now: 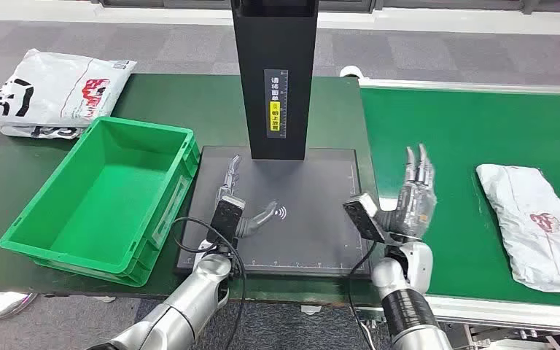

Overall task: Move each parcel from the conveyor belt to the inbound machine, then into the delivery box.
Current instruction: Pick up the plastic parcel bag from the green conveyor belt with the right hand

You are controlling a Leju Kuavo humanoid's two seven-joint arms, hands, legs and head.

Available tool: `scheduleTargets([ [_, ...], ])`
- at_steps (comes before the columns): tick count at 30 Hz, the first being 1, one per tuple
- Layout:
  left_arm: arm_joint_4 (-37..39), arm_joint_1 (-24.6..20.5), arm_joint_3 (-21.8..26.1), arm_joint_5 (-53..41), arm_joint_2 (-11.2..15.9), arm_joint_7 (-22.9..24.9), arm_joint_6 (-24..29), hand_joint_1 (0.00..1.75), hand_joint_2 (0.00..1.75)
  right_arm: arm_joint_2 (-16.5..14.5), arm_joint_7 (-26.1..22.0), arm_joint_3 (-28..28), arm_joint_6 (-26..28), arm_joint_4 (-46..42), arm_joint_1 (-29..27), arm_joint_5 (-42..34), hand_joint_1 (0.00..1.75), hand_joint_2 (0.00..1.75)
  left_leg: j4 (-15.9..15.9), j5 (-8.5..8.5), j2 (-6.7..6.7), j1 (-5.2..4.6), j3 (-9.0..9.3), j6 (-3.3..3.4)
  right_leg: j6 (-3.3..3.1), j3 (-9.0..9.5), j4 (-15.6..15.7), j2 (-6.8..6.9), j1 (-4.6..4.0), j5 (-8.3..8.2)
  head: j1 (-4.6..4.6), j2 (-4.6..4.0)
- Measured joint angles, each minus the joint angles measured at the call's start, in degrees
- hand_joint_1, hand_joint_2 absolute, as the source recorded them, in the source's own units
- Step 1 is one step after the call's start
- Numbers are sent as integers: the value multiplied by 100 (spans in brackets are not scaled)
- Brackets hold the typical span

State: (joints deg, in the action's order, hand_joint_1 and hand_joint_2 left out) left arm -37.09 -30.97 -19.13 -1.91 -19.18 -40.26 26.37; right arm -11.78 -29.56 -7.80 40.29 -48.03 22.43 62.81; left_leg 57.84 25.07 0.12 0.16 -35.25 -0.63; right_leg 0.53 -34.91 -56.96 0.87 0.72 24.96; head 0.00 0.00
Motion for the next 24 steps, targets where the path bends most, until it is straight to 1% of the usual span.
scheduleTargets([
  [2,19,-5,0,3,12,0,7,0,175,-9,19,-283,1,-65,-2,262,0,175,0,0,1,0,0,0,0,0,0,-2,0,0,0,0],
  [5,54,-17,0,12,49,0,39,0,175,-39,175,-1095,1,-298,-21,1068,0,175,0,0,1,-1,0,0,0,0,1,-1,1,0,0,0],
  [8,57,-18,4,16,89,0,73,0,175,-40,541,-1746,1,-499,-45,1657,0,175,0,0,0,-1,0,0,1,0,1,0,1,0,0,0],
  [11,62,-19,31,17,122,0,96,0,175,14,955,-2163,2,-567,-76,1867,0,175,0,1,3,-1,1,0,1,-1,1,-3,1,0,0,0],
  [16,85,-28,117,24,166,0,101,0,175,232,1685,-2500,2,-543,-178,2019,0,175,0,1,4,-1,1,0,1,-1,1,-3,1,0,0,0],
  [21,104,-56,202,25,212,0,82,0,175,445,2082,-2633,1,-391,-245,2099,0,175,0,1,7,0,2,0,1,-2,1,-9,0,0,1,0],
  [24,126,-105,204,23,226,0,53,0,175,584,2561,-2666,1,-116,-243,2204,0,175,0,1,4,0,1,0,1,1,1,-2,0,0,0,0],
])
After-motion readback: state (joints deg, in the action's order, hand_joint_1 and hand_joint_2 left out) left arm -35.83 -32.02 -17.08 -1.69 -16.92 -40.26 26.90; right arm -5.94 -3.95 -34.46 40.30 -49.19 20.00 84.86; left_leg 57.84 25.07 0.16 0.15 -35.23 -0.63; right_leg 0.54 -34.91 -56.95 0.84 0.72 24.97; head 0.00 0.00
